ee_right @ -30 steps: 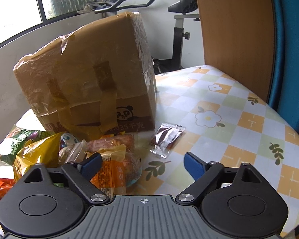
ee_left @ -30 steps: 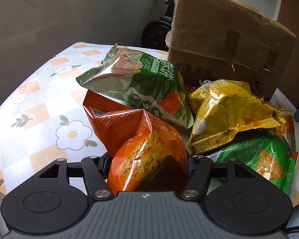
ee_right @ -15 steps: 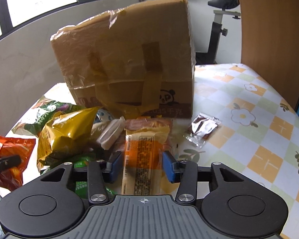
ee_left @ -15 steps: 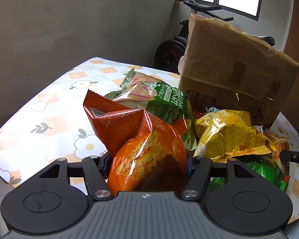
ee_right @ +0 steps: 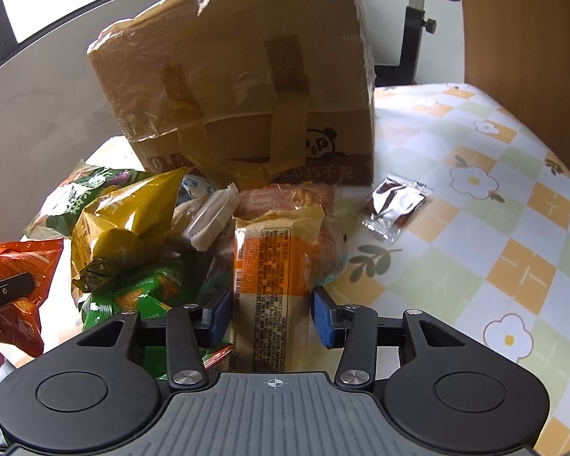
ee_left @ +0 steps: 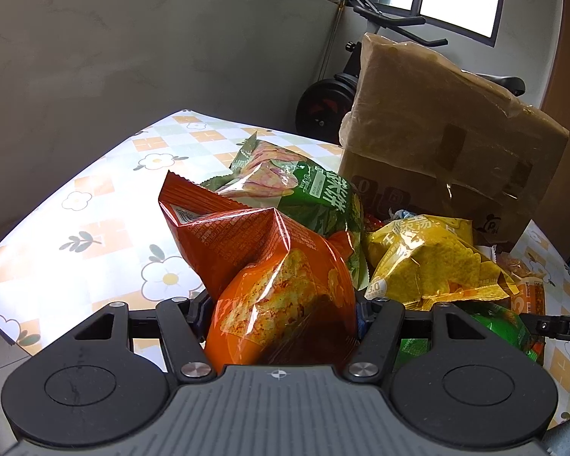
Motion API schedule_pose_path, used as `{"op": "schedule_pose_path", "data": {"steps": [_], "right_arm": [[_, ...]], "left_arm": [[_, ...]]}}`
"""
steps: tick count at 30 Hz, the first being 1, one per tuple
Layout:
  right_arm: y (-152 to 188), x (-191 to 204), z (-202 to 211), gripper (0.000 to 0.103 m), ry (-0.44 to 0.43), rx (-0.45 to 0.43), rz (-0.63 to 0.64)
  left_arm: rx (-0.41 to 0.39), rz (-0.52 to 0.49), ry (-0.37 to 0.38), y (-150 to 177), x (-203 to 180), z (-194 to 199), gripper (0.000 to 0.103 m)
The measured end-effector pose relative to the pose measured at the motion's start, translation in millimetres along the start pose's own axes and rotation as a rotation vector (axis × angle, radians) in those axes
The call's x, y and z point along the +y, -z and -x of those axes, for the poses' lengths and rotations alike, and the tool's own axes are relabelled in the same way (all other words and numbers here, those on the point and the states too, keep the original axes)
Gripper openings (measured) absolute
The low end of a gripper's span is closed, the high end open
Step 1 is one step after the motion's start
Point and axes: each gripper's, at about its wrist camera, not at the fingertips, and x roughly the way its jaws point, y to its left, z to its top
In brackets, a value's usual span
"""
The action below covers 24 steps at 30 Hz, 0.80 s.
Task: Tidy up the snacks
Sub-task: 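Lift both held snacks and carry them over the cardboard box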
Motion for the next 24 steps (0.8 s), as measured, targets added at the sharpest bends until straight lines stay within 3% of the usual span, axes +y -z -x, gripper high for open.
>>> {"op": "schedule_pose_path", "data": {"steps": [6, 15, 24], "right_arm": [[1, -10, 1, 0.039, -0.020, 0.001, -0.063], [0, -19, 24, 0.039, -0.022, -0.089, -0.113], [-12, -19, 52, 0.038, -0.008, -0.207, -0.064]], "left_arm": [[-0.005, -0.004, 0.006, -2, -1, 2, 0.066], [-0.048, 0.003, 0.001, -5, 0, 16, 0.066], [-0.175, 0.016, -0.017, -41, 10, 44, 0.066]]}}
